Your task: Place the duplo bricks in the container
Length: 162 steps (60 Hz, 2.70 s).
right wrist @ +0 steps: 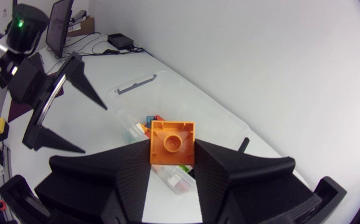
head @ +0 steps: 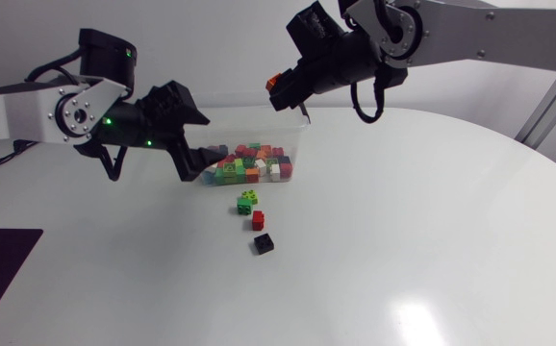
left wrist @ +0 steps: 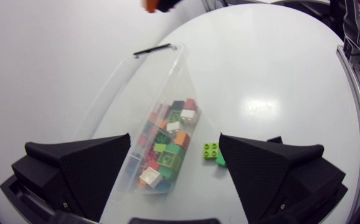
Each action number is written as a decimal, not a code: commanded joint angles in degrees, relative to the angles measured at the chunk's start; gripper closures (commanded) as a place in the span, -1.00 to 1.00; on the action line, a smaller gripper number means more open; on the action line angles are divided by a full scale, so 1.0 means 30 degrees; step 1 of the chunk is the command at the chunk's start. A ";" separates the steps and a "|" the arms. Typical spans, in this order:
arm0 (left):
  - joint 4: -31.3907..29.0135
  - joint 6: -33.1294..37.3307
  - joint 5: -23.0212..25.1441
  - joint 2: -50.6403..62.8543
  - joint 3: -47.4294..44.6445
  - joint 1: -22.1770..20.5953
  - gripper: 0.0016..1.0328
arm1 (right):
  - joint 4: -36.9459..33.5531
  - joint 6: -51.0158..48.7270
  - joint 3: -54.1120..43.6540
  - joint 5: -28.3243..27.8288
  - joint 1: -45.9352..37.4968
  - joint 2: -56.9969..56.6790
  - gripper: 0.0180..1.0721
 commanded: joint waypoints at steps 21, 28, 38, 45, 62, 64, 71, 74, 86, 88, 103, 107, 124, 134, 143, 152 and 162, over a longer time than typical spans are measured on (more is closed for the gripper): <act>-0.0951 0.3833 0.0130 0.0600 -0.2690 -0.1040 -0.92 | 0.1574 0.0917 0.4509 -0.0142 -0.0335 0.5149 0.53; -0.1010 0.4742 0.0130 0.1479 -0.2690 -0.1099 -0.91 | 0.1545 0.1151 0.5886 -0.0113 -0.0335 0.6497 0.52; -0.0980 0.5357 0.0101 0.2768 -0.2426 -0.1509 -0.91 | 0.0022 0.1269 0.9313 0.0385 -0.0247 0.8958 -0.27; -0.0951 0.5679 0.0043 0.3530 -0.2163 -0.1831 -0.91 | -0.0271 0.1181 0.9284 0.0590 -0.0129 0.8899 -0.66; -0.0951 0.6265 -0.0338 0.5844 -0.0551 -0.2036 -0.89 | 0.0022 0.0273 0.4216 0.0415 0.0076 0.4739 -0.69; -0.0951 0.6294 -0.0368 0.6108 -0.0346 -0.2065 -0.89 | 0.0168 0.0155 0.3395 0.0385 0.0134 0.4182 -0.69; -0.0951 0.6294 -0.0426 0.6958 0.0445 -0.2065 -0.89 | 0.0695 -0.0167 0.0642 0.0239 0.0310 0.2366 -0.69; -0.0922 0.6294 -0.0456 0.7368 0.0826 -0.2065 -0.88 | 0.0813 -0.0313 -0.0530 0.0122 0.0398 0.1751 -0.69; -0.0951 0.6324 -0.0807 0.8833 0.2086 -0.2241 -0.77 | 0.1985 -0.0606 -0.4778 -0.0054 0.0544 -0.0330 -0.69; -0.0951 0.6324 -0.0836 0.8979 0.2203 -0.2271 -0.74 | 0.2131 -0.0636 -0.5306 -0.0084 0.0544 -0.0564 -0.69; -0.1244 0.6353 -0.1041 0.9360 0.2584 -0.2564 0.22 | 0.2600 -0.0870 -0.7825 -0.0084 0.0544 -0.1882 -0.69; -0.1420 0.6353 -0.1071 0.9419 0.2671 -0.2534 0.38 | 0.2658 -0.0870 -0.8265 -0.0142 0.0662 -0.1999 -0.69; -0.3207 0.6763 -0.1422 1.0122 0.3199 -0.2534 0.41 | 0.2658 -0.1397 -1.0081 -0.0318 0.1511 -0.2117 -0.69; -0.3764 0.6792 -0.1745 1.0473 0.3228 -0.2769 0.41 | 0.2219 -0.1925 -1.0374 -0.0640 0.2039 -0.1882 -0.69; -0.5346 0.7144 -0.1803 1.0093 0.3287 -0.2827 0.43 | 0.1340 -0.2511 -0.9993 -0.0640 0.2507 -0.0886 -0.69; -0.6693 0.7408 -0.1803 0.8921 0.2759 -0.2681 0.43 | 0.0578 -0.3565 -0.9905 -0.0640 0.3152 -0.0124 -0.72; -0.7455 0.7320 -0.1569 0.6753 0.2261 -0.2036 0.43 | -0.0213 -0.7022 -0.9378 -0.0787 0.3328 0.0784 -0.82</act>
